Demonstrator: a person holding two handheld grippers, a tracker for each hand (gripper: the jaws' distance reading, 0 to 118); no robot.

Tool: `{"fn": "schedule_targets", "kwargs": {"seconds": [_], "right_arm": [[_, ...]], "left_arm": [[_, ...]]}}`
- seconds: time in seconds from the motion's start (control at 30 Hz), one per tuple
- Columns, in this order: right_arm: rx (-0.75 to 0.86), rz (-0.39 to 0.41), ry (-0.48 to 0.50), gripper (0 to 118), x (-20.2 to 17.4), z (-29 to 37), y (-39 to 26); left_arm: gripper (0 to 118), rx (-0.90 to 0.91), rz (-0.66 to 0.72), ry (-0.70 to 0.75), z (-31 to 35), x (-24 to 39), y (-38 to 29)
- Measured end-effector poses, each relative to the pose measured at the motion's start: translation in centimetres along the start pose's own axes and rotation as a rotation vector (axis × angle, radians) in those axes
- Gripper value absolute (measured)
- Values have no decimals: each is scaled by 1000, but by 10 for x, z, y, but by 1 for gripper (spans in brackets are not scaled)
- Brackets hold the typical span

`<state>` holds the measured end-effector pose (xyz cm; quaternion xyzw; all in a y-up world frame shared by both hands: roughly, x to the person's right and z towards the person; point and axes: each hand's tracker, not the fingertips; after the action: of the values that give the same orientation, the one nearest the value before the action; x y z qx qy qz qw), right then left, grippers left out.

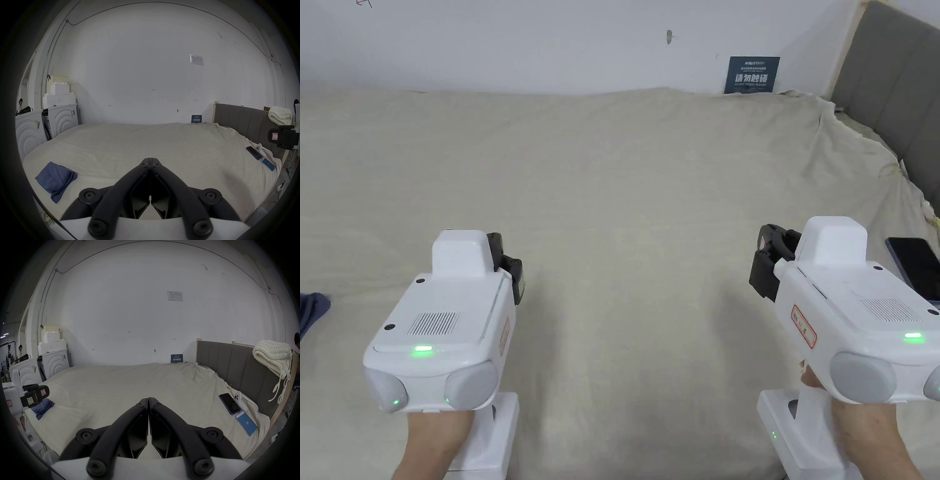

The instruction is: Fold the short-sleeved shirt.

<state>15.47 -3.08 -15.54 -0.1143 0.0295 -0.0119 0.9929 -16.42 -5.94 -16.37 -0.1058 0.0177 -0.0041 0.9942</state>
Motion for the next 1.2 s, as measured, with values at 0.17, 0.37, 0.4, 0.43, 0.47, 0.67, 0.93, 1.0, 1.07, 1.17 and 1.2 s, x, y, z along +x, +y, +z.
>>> {"fn": "schedule_targets", "kwargs": {"seconds": [0.17, 0.37, 0.4, 0.43, 0.47, 0.67, 0.93, 1.0, 1.07, 1.17, 1.2], "right_arm": [[3, 2, -2, 0, 0, 1, 1], [8, 1, 3, 0, 0, 1, 2], [8, -1, 5, 0, 0, 1, 2], [9, -1, 5, 0, 0, 1, 2], [9, 0, 5, 0, 0, 0, 2], [6, 0, 8, 0, 0, 1, 1], [4, -3, 9, 0, -1, 1, 0], [5, -3, 9, 0, -1, 1, 0], [4, -3, 10, 0, -1, 1, 0], [5, -6, 11, 0, -1, 1, 1], [5, -7, 12, 0, -1, 1, 1]], "left_arm": [[0, 0, 0, -2, 0, 2, 0], [0, -6, 4, -2, -1, 3, -1], [0, -7, 3, -2, -1, 3, -1], [0, -7, 2, -3, -1, 3, -1], [0, -7, 2, -3, 0, 3, -2], [0, -6, -2, 0, -1, 4, -2], [0, -3, -3, -3, -1, 5, -2], [0, -2, -1, -4, 0, 6, -1], [0, 0, -2, -4, 0, 6, -1], [0, -1, -1, -6, -1, 7, 0], [0, -2, -1, -6, 0, 7, -1]]}}
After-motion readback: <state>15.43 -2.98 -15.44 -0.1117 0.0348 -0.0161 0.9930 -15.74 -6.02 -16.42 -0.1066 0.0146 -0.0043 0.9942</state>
